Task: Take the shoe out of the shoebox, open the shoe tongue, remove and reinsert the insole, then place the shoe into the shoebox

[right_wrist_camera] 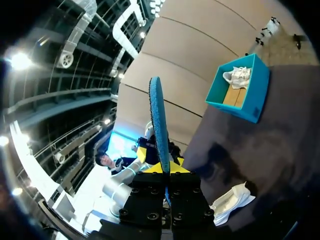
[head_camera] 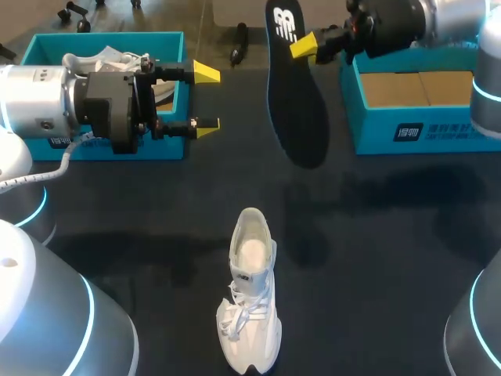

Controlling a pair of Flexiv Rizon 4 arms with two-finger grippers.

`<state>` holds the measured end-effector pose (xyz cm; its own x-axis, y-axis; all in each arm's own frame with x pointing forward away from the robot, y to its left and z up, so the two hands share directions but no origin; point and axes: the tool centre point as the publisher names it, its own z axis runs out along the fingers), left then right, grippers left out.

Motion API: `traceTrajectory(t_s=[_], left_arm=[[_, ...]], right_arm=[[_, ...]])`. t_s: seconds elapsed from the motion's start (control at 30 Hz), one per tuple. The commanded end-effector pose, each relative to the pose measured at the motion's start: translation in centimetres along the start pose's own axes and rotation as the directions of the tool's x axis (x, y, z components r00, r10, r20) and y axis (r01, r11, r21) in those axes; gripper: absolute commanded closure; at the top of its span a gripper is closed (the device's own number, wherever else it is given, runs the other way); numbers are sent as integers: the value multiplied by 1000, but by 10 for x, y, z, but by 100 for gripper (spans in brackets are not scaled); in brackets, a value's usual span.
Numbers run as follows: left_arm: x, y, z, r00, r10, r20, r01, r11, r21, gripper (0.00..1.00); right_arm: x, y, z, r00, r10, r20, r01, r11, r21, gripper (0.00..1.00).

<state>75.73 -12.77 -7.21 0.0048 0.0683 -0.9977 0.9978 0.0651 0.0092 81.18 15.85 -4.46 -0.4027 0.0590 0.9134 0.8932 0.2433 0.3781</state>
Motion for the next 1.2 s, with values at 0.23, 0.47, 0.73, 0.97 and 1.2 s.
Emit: traceTrajectory(t_s=[0.23, 0.47, 0.73, 0.97, 1.2], left_arm=[[0, 0, 4, 1000, 20, 16, -21, 999, 28, 0], [-1, 12, 16, 998, 50, 28, -50, 999, 17, 0], [-5, 21, 27, 999, 53, 12, -53, 998, -16, 0], [-5, 21, 27, 999, 53, 12, -53, 998, -16, 0], [-4, 20, 30, 998, 50, 35, -49, 999, -21, 0]], right_arm=[[-1, 8, 6, 999, 40, -17, -39, 999, 15, 100], [0, 16, 19, 987, 159, -30, -159, 987, -7, 100], [-2, 14, 31, 969, 247, 26, -248, 969, 12, 100], [-2, 14, 31, 969, 247, 26, -248, 969, 12, 100], [-2, 19, 38, 958, 288, 15, -288, 958, 0, 100]])
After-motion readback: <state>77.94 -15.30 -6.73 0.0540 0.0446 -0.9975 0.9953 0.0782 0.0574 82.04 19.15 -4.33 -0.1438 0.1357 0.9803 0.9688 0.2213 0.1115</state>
